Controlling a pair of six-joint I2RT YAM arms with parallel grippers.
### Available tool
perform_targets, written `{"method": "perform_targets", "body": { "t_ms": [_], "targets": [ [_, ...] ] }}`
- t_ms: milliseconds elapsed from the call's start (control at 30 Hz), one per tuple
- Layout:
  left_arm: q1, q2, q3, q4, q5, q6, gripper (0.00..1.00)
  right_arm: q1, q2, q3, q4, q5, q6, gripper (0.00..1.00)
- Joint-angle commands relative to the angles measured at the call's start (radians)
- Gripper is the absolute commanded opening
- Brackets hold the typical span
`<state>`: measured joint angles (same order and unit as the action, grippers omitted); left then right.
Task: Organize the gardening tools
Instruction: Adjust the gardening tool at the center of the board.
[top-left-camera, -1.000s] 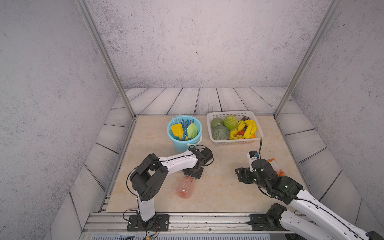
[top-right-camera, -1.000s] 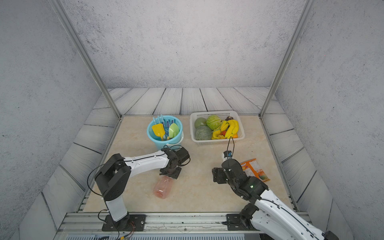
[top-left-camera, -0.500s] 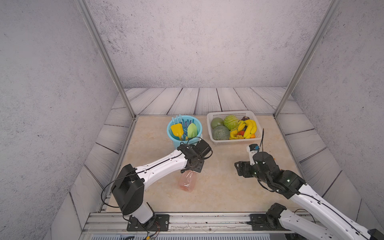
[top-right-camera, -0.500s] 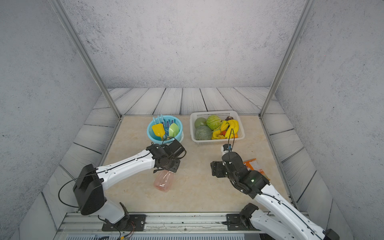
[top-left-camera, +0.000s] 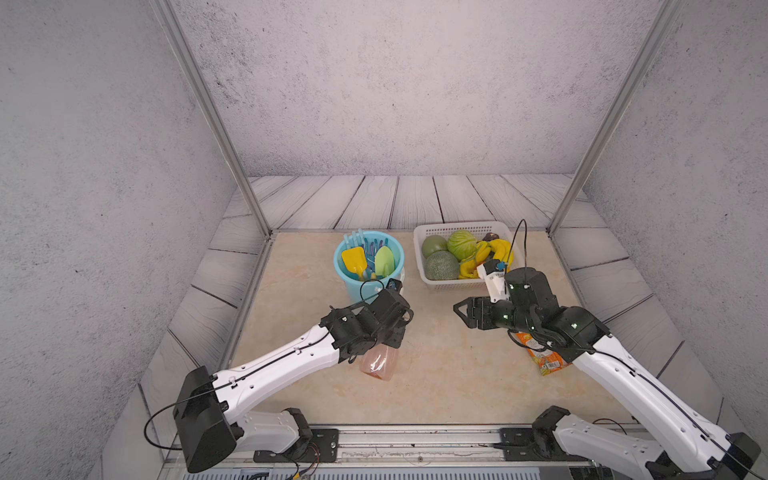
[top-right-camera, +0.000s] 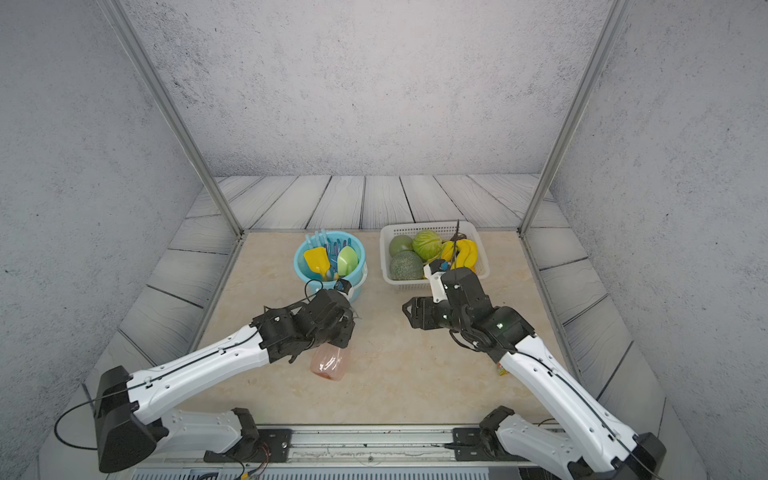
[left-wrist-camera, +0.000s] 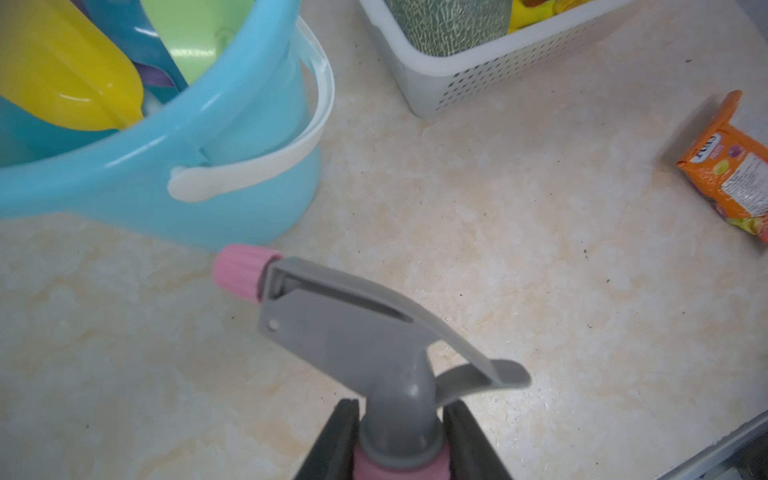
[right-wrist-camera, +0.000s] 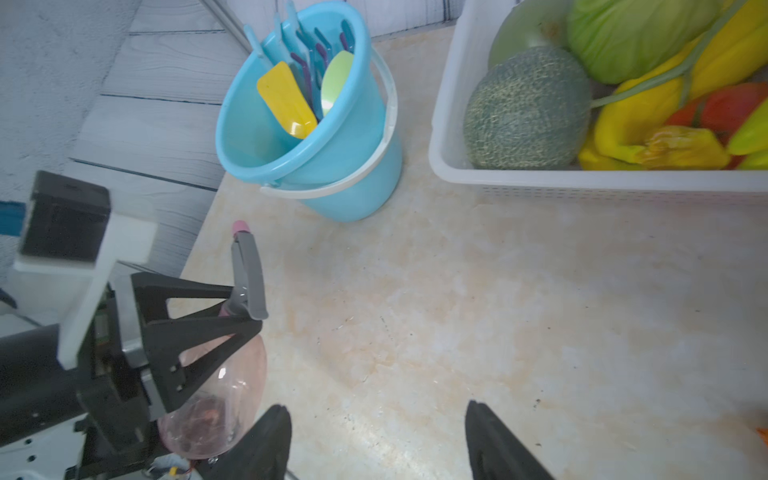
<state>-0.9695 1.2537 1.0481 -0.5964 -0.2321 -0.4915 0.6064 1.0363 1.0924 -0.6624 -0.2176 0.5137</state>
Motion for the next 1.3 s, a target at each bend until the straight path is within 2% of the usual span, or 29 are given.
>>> {"method": "perform_targets", "body": {
  "t_ms": [0,233,400,567,800,1033,1267],
  "targets": [
    [-0.034,-0.039,-0.033,0.125,-0.055,0.041,0.00,-0.001,0.061,0.054,-0.023,-0.154,-0.013,0.68],
    [-0.103,-0.099,-0.105,0.314,-0.064,0.146,0.00,0.000,0.163,0.134,-0.005,-0.303,0.011,0.61],
    [-0.142,-0.112,-0.127,0.387,-0.057,0.190,0.00,0.002,0.210,0.156,0.025,-0.378,0.046,0.58],
    [-0.166,-0.108,-0.131,0.420,-0.065,0.207,0.00,0.014,0.243,0.172,0.020,-0.390,0.049,0.56],
    [-0.185,-0.102,-0.122,0.451,-0.062,0.228,0.00,0.025,0.269,0.173,0.041,-0.406,0.064,0.48],
    [-0.192,-0.084,-0.113,0.460,-0.069,0.231,0.00,0.027,0.267,0.164,0.088,-0.437,0.089,0.33],
    [-0.195,-0.082,-0.106,0.463,-0.086,0.243,0.00,0.027,0.269,0.169,0.104,-0.460,0.095,0.07]
  ]
}}
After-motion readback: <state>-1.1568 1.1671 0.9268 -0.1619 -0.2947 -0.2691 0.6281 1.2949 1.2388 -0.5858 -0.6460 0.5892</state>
